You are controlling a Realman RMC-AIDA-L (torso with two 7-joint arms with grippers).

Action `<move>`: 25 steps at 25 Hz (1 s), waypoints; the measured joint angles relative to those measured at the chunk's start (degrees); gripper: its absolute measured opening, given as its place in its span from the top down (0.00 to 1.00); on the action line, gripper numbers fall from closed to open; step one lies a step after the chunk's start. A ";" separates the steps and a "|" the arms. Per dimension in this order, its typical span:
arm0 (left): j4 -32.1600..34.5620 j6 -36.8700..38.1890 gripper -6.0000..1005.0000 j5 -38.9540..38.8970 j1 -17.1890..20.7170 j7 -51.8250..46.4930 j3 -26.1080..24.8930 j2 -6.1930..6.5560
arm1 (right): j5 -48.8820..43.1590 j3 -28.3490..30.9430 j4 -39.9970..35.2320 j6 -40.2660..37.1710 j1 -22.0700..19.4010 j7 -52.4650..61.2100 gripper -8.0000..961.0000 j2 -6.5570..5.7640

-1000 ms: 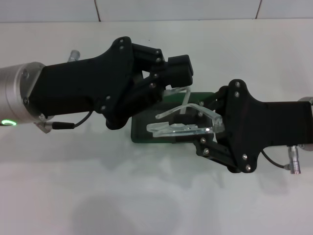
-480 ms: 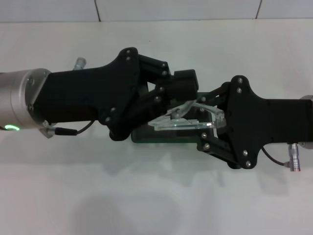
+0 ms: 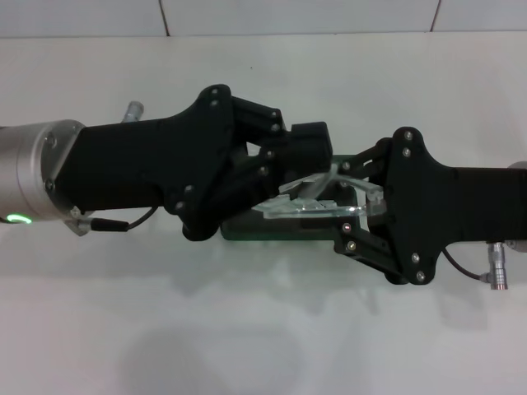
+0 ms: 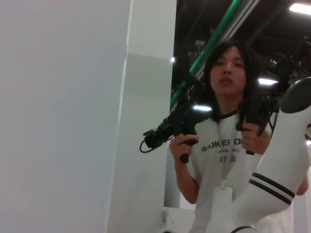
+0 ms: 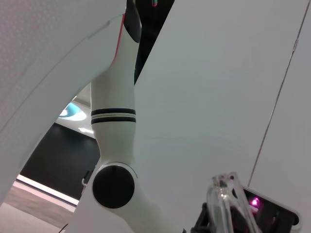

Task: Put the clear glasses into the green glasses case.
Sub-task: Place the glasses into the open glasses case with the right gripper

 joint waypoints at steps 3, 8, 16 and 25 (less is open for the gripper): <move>-0.01 0.00 0.92 -0.30 0.04 0.01 -0.31 0.00 | 0.03 -0.05 0.00 -0.08 0.01 0.00 0.87 0.00; -0.34 -0.17 0.92 -0.41 0.35 0.38 -3.07 -0.24 | 0.03 -0.23 0.00 -0.09 -0.02 0.06 0.87 0.00; -0.43 -0.09 0.92 -0.49 1.78 0.46 -6.48 -0.04 | 0.03 -0.20 0.00 0.08 -0.51 0.38 0.87 0.00; -0.20 1.64 0.92 -0.38 1.16 0.41 -3.19 -0.36 | 0.02 -0.08 0.00 0.30 -0.61 0.50 0.87 0.00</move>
